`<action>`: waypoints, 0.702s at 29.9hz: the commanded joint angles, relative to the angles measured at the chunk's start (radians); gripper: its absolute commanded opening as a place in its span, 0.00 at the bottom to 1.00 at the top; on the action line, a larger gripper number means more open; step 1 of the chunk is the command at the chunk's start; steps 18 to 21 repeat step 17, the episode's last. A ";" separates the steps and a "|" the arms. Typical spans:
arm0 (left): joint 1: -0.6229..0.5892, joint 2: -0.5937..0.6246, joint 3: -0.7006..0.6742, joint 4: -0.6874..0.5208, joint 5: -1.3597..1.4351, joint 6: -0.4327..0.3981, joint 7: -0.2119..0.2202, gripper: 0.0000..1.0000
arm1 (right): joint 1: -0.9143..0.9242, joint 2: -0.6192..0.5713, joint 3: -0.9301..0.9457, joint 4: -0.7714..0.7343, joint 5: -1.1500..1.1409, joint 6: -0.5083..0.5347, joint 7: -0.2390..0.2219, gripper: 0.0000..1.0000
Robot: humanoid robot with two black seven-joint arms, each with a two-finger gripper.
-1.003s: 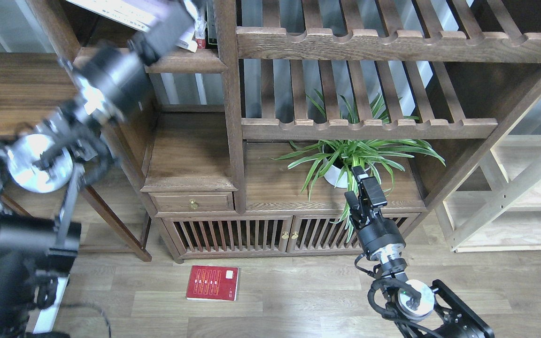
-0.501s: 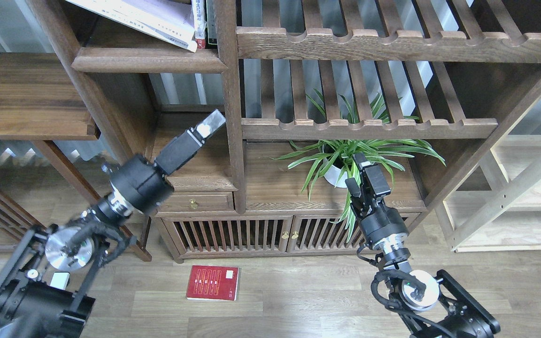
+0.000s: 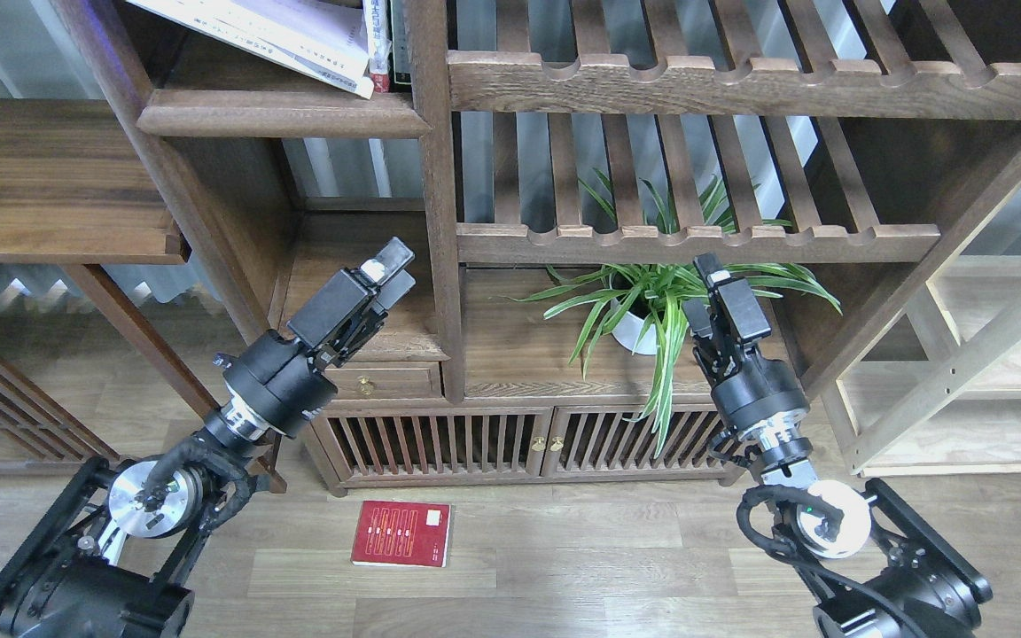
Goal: Organize books on shelf
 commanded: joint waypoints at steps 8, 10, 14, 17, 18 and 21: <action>-0.010 0.000 0.004 0.008 0.001 0.000 0.005 0.99 | 0.001 -0.006 -0.004 0.031 -0.005 0.020 -0.002 1.00; -0.043 0.000 0.004 0.047 0.001 0.000 0.005 0.99 | 0.005 -0.007 -0.009 0.051 -0.008 0.026 -0.002 1.00; -0.082 0.000 0.007 0.053 0.001 0.000 0.006 0.99 | 0.024 -0.022 -0.011 0.060 -0.024 0.028 -0.003 1.00; -0.093 0.000 0.012 0.054 0.001 0.000 0.006 0.99 | 0.025 -0.039 -0.011 0.060 -0.024 0.048 -0.002 1.00; -0.093 0.000 0.012 0.054 0.001 0.000 0.006 0.99 | 0.025 -0.039 -0.011 0.060 -0.024 0.048 -0.002 1.00; -0.093 0.000 0.012 0.054 0.001 0.000 0.006 0.99 | 0.025 -0.039 -0.011 0.060 -0.024 0.048 -0.002 1.00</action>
